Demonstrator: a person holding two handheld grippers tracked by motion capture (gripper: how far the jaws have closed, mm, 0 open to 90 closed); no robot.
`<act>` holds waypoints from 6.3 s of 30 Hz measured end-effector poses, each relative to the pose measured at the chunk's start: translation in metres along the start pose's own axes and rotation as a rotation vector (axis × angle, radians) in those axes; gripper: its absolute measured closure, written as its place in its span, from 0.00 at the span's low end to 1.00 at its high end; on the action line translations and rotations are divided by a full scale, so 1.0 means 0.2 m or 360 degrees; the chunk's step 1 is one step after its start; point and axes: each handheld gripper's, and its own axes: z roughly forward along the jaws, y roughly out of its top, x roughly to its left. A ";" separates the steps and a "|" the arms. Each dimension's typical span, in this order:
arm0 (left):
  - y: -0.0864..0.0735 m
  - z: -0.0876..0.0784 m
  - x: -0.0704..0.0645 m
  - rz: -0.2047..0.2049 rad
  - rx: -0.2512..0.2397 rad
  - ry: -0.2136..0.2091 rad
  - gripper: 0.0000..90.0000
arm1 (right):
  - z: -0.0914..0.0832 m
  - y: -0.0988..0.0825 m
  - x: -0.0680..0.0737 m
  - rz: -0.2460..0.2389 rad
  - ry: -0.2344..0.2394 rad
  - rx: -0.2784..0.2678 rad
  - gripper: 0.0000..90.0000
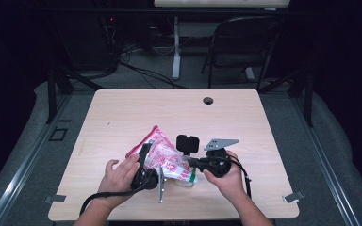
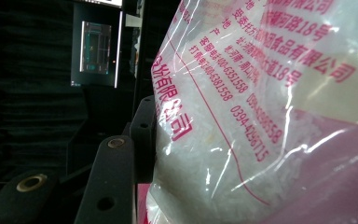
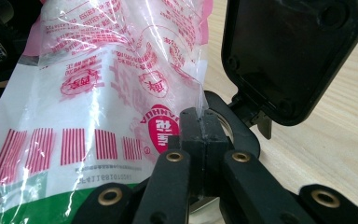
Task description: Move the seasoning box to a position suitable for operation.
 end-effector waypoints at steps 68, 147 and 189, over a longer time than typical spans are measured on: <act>0.05 0.01 0.03 0.0180 -0.0016 0.0028 0.67 | 0.01 0.01 0.01 -0.0013 -0.0011 -0.0050 1.00; 0.07 -0.01 0.06 0.0296 -0.0022 0.0031 0.67 | 0.02 0.00 0.02 -0.0018 -0.0010 -0.0042 1.00; 0.07 -0.01 0.06 0.0317 -0.0027 0.0037 0.68 | 0.02 0.00 0.02 -0.0019 -0.0016 -0.0042 1.00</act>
